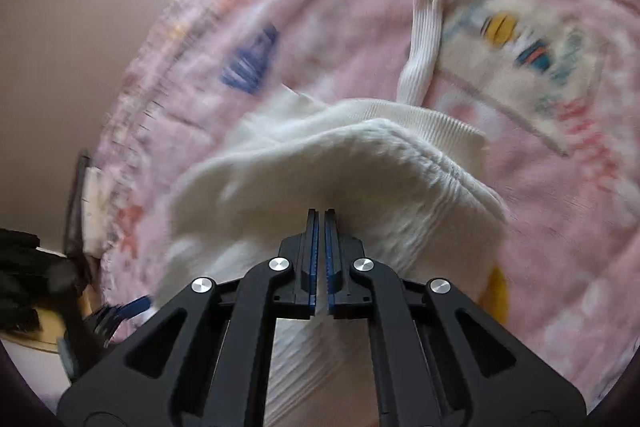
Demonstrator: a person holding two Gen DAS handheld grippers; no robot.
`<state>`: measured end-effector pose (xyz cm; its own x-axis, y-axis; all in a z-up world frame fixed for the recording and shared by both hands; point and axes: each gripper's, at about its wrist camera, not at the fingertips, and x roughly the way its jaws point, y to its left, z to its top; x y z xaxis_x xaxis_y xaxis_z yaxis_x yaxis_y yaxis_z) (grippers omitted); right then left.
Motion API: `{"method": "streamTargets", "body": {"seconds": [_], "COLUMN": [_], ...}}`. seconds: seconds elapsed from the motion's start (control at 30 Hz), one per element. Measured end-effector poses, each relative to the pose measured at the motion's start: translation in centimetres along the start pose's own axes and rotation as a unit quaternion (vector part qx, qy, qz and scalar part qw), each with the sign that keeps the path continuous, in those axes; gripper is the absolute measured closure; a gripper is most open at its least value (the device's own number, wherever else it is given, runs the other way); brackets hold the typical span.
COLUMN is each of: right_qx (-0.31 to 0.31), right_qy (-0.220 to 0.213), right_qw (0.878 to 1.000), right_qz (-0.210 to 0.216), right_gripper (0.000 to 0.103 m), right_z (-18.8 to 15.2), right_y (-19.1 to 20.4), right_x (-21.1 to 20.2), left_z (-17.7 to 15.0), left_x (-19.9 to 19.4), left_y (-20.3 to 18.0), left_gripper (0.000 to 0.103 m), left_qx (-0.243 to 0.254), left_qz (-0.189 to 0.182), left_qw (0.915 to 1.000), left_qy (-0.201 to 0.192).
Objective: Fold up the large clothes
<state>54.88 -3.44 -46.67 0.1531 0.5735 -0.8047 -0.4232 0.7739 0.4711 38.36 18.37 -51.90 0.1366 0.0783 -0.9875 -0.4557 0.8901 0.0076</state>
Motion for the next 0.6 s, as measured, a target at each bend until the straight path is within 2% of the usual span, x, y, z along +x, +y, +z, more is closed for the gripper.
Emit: {"method": "streamTargets", "body": {"seconds": [0.03,0.1,0.13,0.2,0.27,0.33,0.37,0.43,0.5,0.57,0.6], "right_qx": [-0.005,-0.004,0.002,0.034,0.065,0.085,0.084,0.062,0.057,0.047,0.036], "right_qy": [-0.020,-0.029,-0.024,-0.032,-0.037,-0.019,-0.033,-0.041,-0.035,-0.030,-0.029], "right_qw": [1.000,0.999,0.998,0.996,0.993,0.994,0.994,0.997,0.998,0.998,0.998], "right_qz": [0.018,0.043,0.050,0.079,0.086,0.066,0.060,0.016,-0.013,-0.037,-0.047], "right_gripper": [0.100,0.100,0.100,0.100,0.100,0.100,0.101,0.103,0.103,0.103,0.103], "right_z": [-1.6,-5.1,-7.1,-11.9,-15.9,-19.6,-20.4,-21.4,-21.8,-22.0,-21.9], "right_y": [0.7,1.7,2.0,2.0,1.7,1.4,1.4,1.8,2.0,2.5,2.9], "right_x": [-2.3,-5.2,-6.0,-7.0,-6.5,-4.7,-4.5,-3.6,-2.5,-1.5,-1.1], "left_z": [0.1,0.6,1.1,2.5,4.4,6.8,7.6,9.3,11.0,11.9,12.2], "left_x": [-0.8,-2.3,-3.5,-5.7,-7.5,-7.9,-7.4,-5.5,-2.7,-0.1,1.2], "left_y": [-0.3,-0.7,-0.9,-1.3,-3.0,-6.4,-7.7,-9.9,-11.8,-12.9,-13.1], "left_gripper": [0.032,0.035,0.039,0.039,0.039,0.037,0.037,0.037,0.042,0.042,0.042], "left_qx": [0.009,0.019,0.013,-0.015,-0.014,0.028,0.042,0.064,0.092,0.120,0.131], "left_qz": [-0.008,-0.014,-0.021,-0.047,-0.077,-0.093,-0.092,-0.098,-0.071,-0.021,-0.010], "left_qw": [0.9999,0.9997,0.9996,0.9981,0.9952,0.9925,0.9922,0.9917,0.9926,0.9922,0.9912], "left_qy": [0.000,-0.006,-0.013,-0.037,-0.059,-0.074,-0.073,-0.053,-0.035,-0.028,-0.014]}}
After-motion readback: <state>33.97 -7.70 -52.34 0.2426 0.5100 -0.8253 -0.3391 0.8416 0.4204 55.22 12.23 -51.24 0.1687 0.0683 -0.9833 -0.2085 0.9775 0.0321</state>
